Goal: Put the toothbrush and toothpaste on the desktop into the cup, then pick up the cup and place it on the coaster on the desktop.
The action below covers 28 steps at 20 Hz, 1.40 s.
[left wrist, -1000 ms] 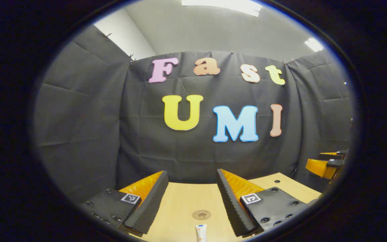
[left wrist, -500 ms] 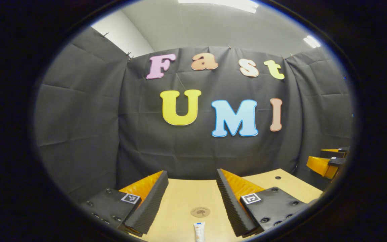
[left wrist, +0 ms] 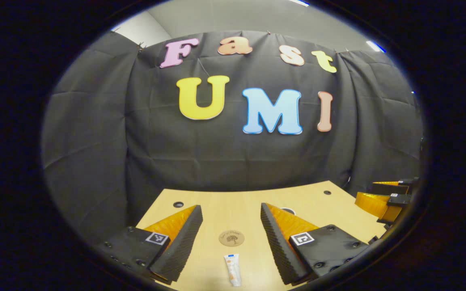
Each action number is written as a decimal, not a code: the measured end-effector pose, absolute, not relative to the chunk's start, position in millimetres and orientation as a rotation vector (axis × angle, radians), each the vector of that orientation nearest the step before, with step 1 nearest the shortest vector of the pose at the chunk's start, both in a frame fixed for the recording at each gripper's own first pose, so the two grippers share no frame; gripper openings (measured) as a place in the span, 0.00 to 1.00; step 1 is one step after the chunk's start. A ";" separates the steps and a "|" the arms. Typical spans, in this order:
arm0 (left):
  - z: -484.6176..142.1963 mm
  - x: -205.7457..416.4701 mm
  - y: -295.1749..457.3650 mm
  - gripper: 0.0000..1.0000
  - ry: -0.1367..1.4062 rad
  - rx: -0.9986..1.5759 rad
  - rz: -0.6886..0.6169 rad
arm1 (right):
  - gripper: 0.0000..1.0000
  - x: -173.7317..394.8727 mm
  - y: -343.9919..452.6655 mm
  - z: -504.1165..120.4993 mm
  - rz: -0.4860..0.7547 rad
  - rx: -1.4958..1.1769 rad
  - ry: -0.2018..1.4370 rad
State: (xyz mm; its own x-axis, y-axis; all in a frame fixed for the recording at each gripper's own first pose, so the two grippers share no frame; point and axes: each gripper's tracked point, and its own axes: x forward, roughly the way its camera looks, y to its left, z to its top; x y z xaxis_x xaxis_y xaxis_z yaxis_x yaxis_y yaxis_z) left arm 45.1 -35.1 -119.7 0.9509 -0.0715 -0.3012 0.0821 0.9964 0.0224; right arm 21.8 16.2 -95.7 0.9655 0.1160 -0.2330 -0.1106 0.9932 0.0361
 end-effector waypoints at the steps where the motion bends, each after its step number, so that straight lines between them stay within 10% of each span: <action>1: -133.0 43.5 -33.5 0.94 0.333 0.035 -0.074 | 0.89 22.8 17.4 -104.2 0.118 0.020 0.255; 11: -308.8 19.6 -21.9 0.94 0.739 0.020 -0.096 | 0.89 11.6 40.9 -252.9 0.185 -0.014 0.718; 28: -461.8 18.1 -2.7 0.94 1.166 0.010 -0.044 | 0.58 6.8 53.9 -391.1 0.120 0.023 1.239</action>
State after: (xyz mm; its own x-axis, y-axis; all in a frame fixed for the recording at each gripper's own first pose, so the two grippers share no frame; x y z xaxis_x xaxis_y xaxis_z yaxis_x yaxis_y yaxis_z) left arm 18.1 -2.7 -461.8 0.3929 -0.0293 -0.9191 0.0399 0.9991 -0.0148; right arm 6.8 53.9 -391.1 0.3203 0.1036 -0.9416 -0.0790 0.9935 0.0824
